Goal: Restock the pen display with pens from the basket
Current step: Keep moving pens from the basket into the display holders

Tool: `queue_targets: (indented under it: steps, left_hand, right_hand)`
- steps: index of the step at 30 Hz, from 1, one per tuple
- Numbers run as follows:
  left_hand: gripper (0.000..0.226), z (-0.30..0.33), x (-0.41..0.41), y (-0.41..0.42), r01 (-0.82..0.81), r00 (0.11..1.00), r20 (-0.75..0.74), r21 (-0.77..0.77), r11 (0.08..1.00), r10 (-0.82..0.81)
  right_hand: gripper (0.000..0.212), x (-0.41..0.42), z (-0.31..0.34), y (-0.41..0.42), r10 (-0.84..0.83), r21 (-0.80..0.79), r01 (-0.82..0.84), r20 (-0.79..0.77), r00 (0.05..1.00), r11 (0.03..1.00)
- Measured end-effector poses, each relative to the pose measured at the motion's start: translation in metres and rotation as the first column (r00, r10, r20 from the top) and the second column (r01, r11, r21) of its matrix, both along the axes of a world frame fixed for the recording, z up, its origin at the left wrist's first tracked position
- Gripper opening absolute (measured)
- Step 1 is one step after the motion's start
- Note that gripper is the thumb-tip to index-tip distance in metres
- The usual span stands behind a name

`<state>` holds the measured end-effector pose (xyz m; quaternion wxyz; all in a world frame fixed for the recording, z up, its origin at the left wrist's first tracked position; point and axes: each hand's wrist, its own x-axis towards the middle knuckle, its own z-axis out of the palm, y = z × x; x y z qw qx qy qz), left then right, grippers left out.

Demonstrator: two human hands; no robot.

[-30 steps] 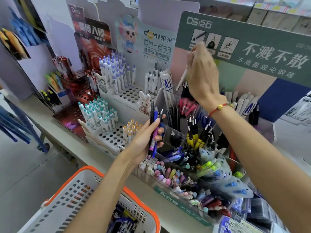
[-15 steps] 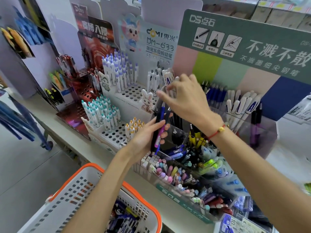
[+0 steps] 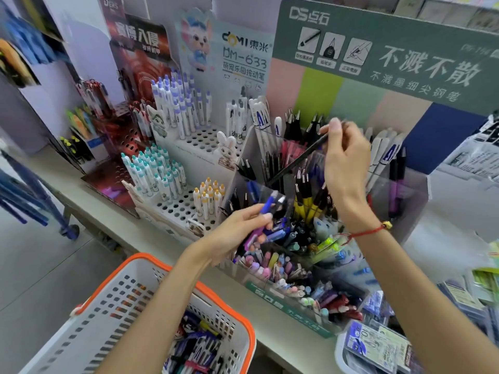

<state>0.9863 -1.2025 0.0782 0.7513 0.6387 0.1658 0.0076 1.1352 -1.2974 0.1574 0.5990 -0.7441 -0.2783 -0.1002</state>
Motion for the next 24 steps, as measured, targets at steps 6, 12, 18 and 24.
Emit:
queue_targets:
  steps: [6,12,18,24]
  left_hand:
    - [0.021,-0.008,-0.003,-0.001,-0.272,0.951,0.061,-0.301,0.914,0.303]
    - [0.030,0.000,-0.006,0.002,-0.227,0.946,0.127,-0.397,0.890,0.298]
    - [0.030,0.001,-0.005,-0.001,-0.190,0.957,0.123,-0.423,0.886,0.264]
    - [0.024,-0.001,0.001,-0.009,-0.131,0.986,0.077,-0.205,0.970,0.150]
  right_hand:
    - [0.031,0.003,-0.012,0.009,0.171,-0.598,0.187,0.490,0.855,0.779]
    - [0.023,0.007,-0.025,0.022,0.282,-0.817,0.208,0.407,0.869,0.538]
    - [0.030,-0.014,-0.020,0.010,0.224,-0.646,0.139,0.447,0.866,0.751]
    - [0.018,-0.035,-0.033,-0.004,0.287,-0.518,-0.332,-0.168,0.943,0.788]
